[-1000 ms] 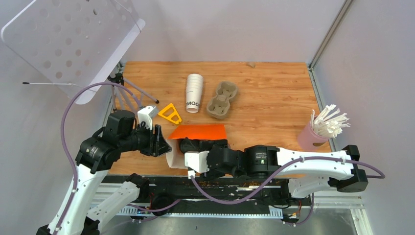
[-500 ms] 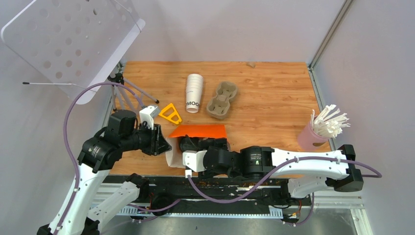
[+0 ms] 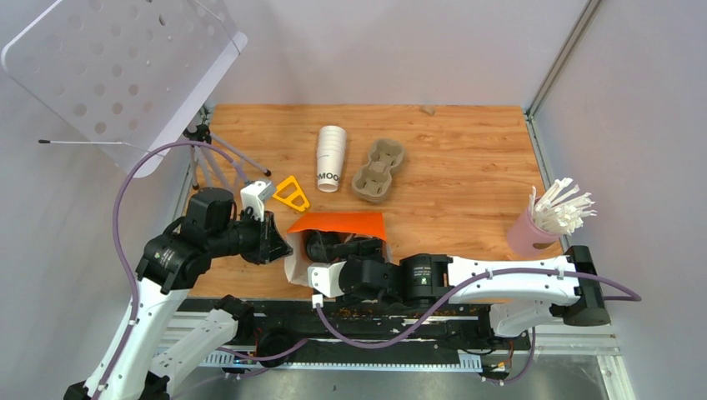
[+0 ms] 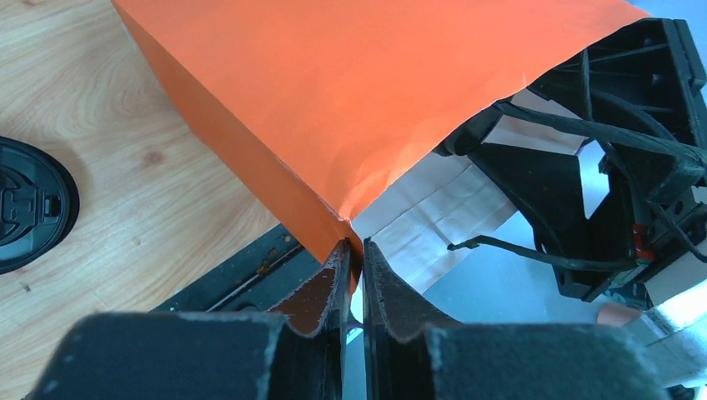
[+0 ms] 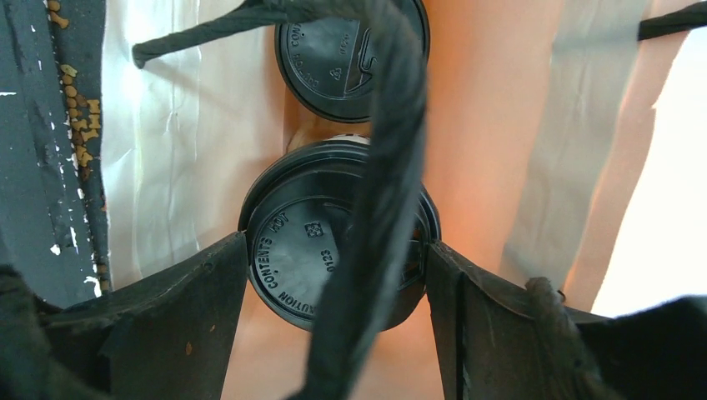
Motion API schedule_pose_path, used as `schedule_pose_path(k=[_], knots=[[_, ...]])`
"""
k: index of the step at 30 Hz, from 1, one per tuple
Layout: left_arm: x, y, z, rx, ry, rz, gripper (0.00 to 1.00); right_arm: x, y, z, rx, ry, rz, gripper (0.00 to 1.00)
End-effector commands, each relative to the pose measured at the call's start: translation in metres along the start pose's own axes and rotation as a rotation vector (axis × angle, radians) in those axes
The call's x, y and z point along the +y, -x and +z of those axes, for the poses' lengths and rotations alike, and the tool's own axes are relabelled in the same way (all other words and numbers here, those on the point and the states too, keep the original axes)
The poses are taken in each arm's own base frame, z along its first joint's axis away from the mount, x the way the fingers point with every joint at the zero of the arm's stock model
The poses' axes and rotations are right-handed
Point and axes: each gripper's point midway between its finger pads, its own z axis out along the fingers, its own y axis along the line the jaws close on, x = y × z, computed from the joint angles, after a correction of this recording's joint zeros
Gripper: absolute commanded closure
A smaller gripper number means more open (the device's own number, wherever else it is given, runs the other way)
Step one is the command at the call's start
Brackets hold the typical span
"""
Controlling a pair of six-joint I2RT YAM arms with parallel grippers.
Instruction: Pack the takeout coffee
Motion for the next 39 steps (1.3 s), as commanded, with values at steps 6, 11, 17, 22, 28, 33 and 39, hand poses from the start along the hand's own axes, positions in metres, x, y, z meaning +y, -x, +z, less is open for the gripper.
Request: schedule_pose_path(k=[6, 11, 17, 22, 28, 33, 39], knots=[[-0.009, 0.014, 0.004, -0.069, -0.068, 0.103, 0.89, -0.017, 0.01, -0.003, -0.07, -0.067, 0.058, 0.32], [-0.007, 0.019, 0.001, -0.09, -0.063, 0.19, 0.91, -0.028, 0.004, -0.006, -0.096, -0.099, 0.164, 0.32], [-0.01, 0.024, -0.001, -0.099, -0.08, 0.252, 0.92, -0.028, -0.006, -0.001, -0.067, -0.099, 0.128, 0.32], [-0.013, 0.026, 0.0, -0.111, -0.097, 0.254, 0.92, -0.021, -0.01, 0.009, -0.021, -0.083, 0.105, 0.32], [-0.014, 0.021, -0.001, -0.092, -0.092, 0.192, 0.84, -0.017, -0.012, 0.017, -0.017, -0.086, 0.098, 0.32], [-0.01, 0.005, -0.003, -0.042, -0.066, 0.103, 0.67, -0.015, -0.017, 0.021, -0.009, -0.094, 0.122, 0.32], [-0.002, -0.013, -0.002, 0.028, -0.03, 0.042, 0.55, -0.012, -0.025, 0.023, 0.005, -0.102, 0.147, 0.32]])
